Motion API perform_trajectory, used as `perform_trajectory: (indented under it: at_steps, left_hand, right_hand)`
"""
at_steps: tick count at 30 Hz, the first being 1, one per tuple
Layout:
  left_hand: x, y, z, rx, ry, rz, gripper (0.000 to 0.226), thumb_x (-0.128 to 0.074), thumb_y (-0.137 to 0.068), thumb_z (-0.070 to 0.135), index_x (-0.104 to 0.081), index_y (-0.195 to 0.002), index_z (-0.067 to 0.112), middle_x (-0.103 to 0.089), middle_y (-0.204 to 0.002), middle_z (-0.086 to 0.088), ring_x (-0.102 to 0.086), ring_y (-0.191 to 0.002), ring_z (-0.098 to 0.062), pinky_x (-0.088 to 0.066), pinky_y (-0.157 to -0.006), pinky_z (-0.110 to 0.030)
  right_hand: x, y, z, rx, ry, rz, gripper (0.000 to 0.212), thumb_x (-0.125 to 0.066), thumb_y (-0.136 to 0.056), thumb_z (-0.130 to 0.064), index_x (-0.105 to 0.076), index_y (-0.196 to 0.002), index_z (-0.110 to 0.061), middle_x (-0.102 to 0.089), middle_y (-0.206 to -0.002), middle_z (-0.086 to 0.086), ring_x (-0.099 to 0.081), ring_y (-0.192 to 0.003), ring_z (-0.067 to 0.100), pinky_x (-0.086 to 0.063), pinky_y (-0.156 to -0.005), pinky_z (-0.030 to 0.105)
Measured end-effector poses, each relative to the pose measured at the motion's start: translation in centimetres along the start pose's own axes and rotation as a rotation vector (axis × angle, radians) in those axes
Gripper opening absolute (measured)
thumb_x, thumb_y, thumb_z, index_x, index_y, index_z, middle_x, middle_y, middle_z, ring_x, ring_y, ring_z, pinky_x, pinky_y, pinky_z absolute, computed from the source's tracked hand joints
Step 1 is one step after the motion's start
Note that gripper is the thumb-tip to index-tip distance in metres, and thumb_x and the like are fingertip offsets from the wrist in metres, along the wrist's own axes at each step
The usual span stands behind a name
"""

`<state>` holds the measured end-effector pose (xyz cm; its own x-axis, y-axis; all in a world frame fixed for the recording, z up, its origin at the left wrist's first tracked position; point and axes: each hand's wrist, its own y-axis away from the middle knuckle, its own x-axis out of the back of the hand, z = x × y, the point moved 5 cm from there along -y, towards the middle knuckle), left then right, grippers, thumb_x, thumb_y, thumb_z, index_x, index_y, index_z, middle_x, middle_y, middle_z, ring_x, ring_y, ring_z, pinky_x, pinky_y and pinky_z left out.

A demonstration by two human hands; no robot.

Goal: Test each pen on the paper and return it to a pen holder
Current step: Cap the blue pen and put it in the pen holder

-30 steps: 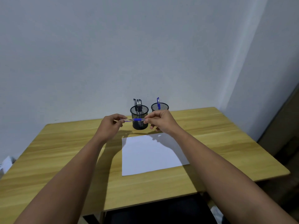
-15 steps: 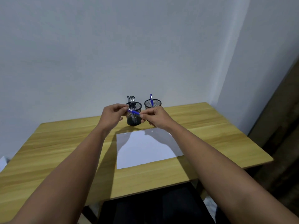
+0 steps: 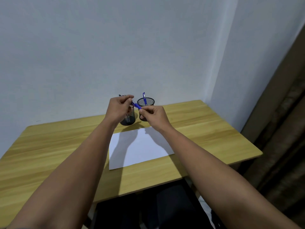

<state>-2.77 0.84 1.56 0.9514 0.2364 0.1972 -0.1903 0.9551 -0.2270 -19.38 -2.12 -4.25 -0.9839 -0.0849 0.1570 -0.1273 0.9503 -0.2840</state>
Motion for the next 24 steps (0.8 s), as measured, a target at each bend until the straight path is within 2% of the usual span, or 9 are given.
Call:
perform_trajectory:
  at_steps: [3, 5, 7, 9, 11, 13, 18, 21, 24]
  left_hand:
    - [-0.9, -1.6, 1.7, -0.043, -0.029, -0.105, 0.03, -0.053, -0.104, 0.016, -0.066, -0.132, 0.015, -0.075, -0.093, -0.002, -0.069, -0.081, -0.011, -0.051, -0.067, -0.023]
    - [-1.5, -3.1, 2.2, -0.064, -0.066, -0.084, 0.038, -0.054, -0.102, 0.018, -0.059, -0.14, 0.021, -0.076, -0.107, -0.001, -0.07, -0.094, -0.012, -0.051, -0.066, -0.025]
    - [-2.0, -4.8, 1.8, -0.097, -0.174, -0.029, 0.044, -0.056, -0.1, 0.023, -0.055, -0.144, 0.024, -0.073, -0.116, 0.002, -0.069, -0.097, -0.014, -0.056, -0.068, -0.023]
    - [-2.9, -6.5, 0.7, -0.14, -0.407, -0.016, 0.049, -0.058, -0.098, 0.034, -0.052, -0.146, 0.026, -0.069, -0.126, 0.0, -0.065, -0.108, -0.019, -0.056, -0.09, -0.038]
    - [-4.0, -7.7, -0.6, -0.151, -0.718, -0.023, 0.059, -0.06, -0.092, 0.049, -0.05, -0.147, 0.029, -0.063, -0.137, 0.0, -0.056, -0.126, -0.026, -0.042, -0.106, -0.051]
    - [-5.0, -8.6, -1.6, -0.142, -0.972, -0.044, 0.073, -0.06, -0.085, 0.066, -0.048, -0.147, 0.029, -0.057, -0.143, -0.001, -0.046, -0.134, -0.029, -0.033, -0.104, -0.051]
    - [-6.4, -10.3, -3.8, -0.135, -1.304, -0.067, 0.097, -0.039, -0.058, 0.1, -0.061, -0.115, 0.024, -0.067, -0.119, 0.0, -0.048, -0.124, -0.029, -0.029, -0.095, -0.051]
    - [-6.9, -10.7, -4.4, -0.149, -1.372, -0.07, 0.091, -0.036, -0.053, 0.102, -0.06, -0.092, 0.024, -0.067, -0.094, 0.001, -0.051, -0.114, -0.028, -0.028, -0.093, -0.052]
    - [-7.3, -10.6, -4.7, -0.179, -1.386, -0.08, 0.079, -0.038, -0.057, 0.099, -0.057, -0.078, 0.025, -0.057, -0.074, 0.004, -0.053, -0.101, -0.026, -0.03, -0.093, -0.052]
  right_hand:
    - [1.2, -1.8, -0.9, 0.009, 0.107, -0.008, 0.009, -0.08, -0.094, -0.019, -0.085, -0.094, -0.012, -0.079, -0.083, 0.017, -0.064, -0.071, 0.013, -0.054, -0.074, 0.035]
    - [3.0, -3.8, -2.0, 0.026, 0.187, 0.033, 0.012, -0.083, -0.093, -0.024, -0.086, -0.098, -0.014, -0.079, -0.081, 0.0, -0.062, -0.064, -0.004, -0.053, -0.069, 0.023]
    - [4.7, -5.9, -3.2, 0.043, 0.213, 0.078, 0.014, -0.083, -0.093, -0.024, -0.085, -0.101, -0.013, -0.073, -0.079, -0.013, -0.06, -0.057, -0.01, -0.047, -0.059, 0.01]
    - [5.9, -8.0, -4.0, 0.063, 0.243, 0.127, 0.014, -0.082, -0.094, -0.024, -0.084, -0.102, -0.012, -0.072, -0.08, -0.015, -0.062, -0.063, -0.009, -0.045, -0.059, 0.006]
    - [6.6, -9.9, -4.2, 0.08, 0.267, 0.154, 0.015, -0.082, -0.094, -0.025, -0.083, -0.102, -0.011, -0.073, -0.082, -0.012, -0.066, -0.071, -0.001, -0.049, -0.067, 0.011]
    - [6.7, -11.6, -3.9, 0.084, 0.283, 0.162, 0.015, -0.081, -0.093, -0.025, -0.083, -0.1, -0.011, -0.076, -0.083, -0.007, -0.07, -0.074, 0.009, -0.057, -0.077, 0.024]
    - [5.5, -13.8, -1.7, 0.06, 0.313, 0.131, 0.014, -0.08, -0.094, -0.021, -0.08, -0.103, -0.01, -0.072, -0.079, -0.007, -0.075, -0.077, 0.016, -0.063, -0.085, 0.034]
    - [4.3, -14.4, 0.2, 0.024, 0.396, 0.109, 0.011, -0.082, -0.091, -0.023, -0.079, -0.098, -0.015, -0.068, -0.074, -0.013, -0.069, -0.074, 0.009, -0.06, -0.083, 0.032]
    - [3.3, -14.4, 1.7, -0.017, 0.468, 0.083, 0.01, -0.082, -0.088, -0.029, -0.078, -0.091, -0.02, -0.071, -0.075, -0.011, -0.073, -0.081, 0.015, -0.062, -0.082, 0.037]
